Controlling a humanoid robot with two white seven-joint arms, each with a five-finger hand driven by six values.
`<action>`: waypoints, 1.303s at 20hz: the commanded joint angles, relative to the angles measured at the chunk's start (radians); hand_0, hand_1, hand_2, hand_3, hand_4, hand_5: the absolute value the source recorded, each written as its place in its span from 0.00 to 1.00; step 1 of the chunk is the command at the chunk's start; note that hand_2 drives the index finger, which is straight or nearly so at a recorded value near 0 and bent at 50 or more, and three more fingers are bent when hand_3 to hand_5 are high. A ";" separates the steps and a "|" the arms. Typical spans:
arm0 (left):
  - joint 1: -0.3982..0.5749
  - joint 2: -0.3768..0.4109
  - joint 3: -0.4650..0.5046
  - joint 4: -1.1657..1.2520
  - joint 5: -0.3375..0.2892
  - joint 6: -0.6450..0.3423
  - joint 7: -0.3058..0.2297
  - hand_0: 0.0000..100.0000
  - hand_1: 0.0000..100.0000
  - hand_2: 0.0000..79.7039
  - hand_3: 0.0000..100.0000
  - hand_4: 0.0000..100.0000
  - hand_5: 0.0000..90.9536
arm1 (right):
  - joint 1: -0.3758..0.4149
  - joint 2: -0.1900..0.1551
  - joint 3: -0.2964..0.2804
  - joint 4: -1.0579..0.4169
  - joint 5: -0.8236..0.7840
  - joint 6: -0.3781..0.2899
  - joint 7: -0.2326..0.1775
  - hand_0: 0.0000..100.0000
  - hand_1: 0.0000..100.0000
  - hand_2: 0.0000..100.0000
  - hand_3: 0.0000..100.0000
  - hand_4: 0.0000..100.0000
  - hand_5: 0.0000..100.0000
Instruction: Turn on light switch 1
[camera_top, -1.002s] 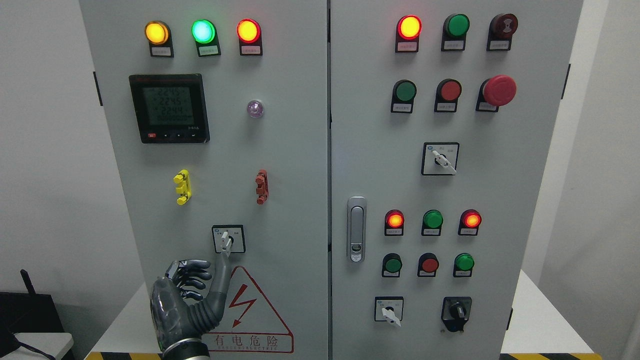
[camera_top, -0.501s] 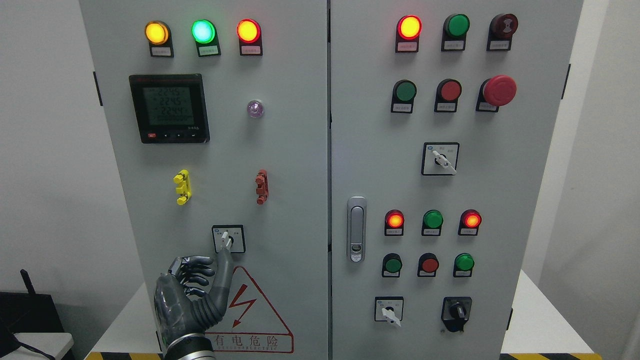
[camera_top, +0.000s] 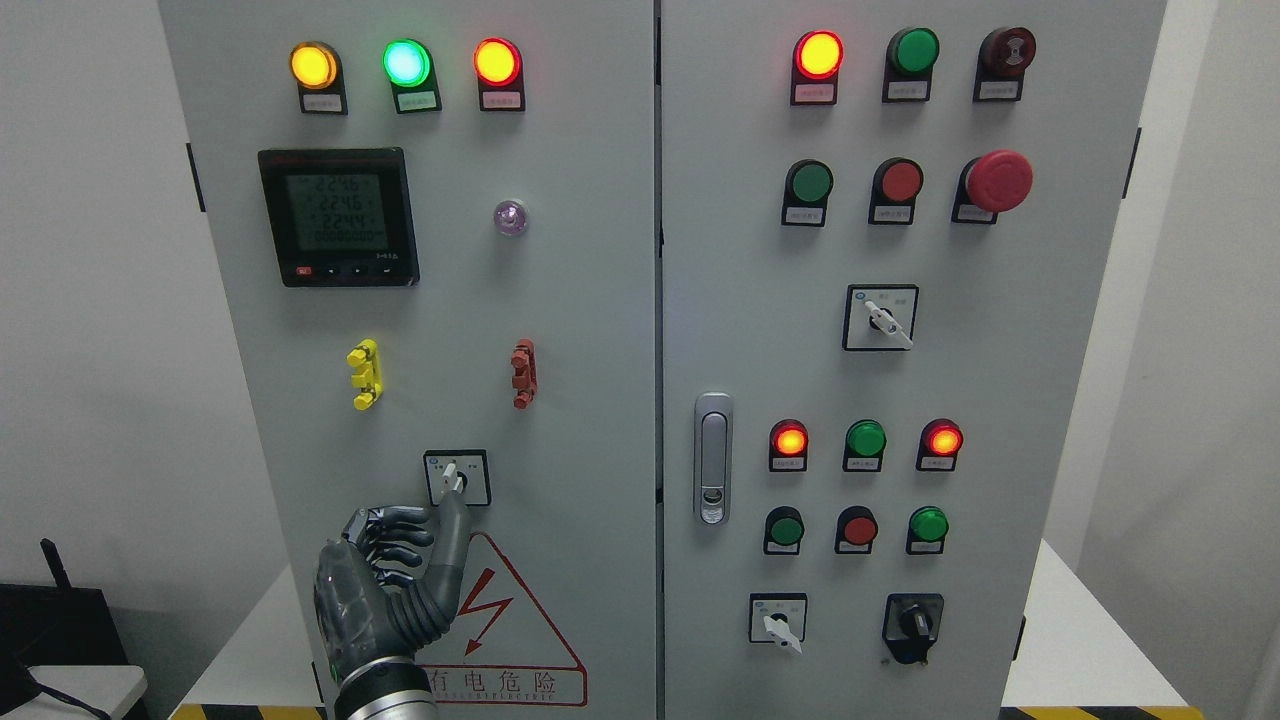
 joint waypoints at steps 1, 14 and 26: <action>-0.013 -0.006 0.000 0.006 0.000 0.005 -0.005 0.19 0.53 0.67 0.71 0.76 0.77 | 0.000 0.000 0.000 0.000 -0.017 0.001 -0.001 0.12 0.39 0.00 0.00 0.00 0.00; -0.031 -0.008 -0.005 0.008 -0.001 0.047 -0.004 0.20 0.52 0.66 0.71 0.76 0.77 | 0.000 0.000 0.000 0.000 -0.017 0.001 -0.001 0.12 0.39 0.00 0.00 0.00 0.00; -0.044 -0.008 -0.008 0.020 -0.001 0.064 -0.004 0.21 0.51 0.67 0.71 0.76 0.77 | 0.000 0.000 0.000 0.000 -0.017 0.001 -0.001 0.12 0.39 0.00 0.00 0.00 0.00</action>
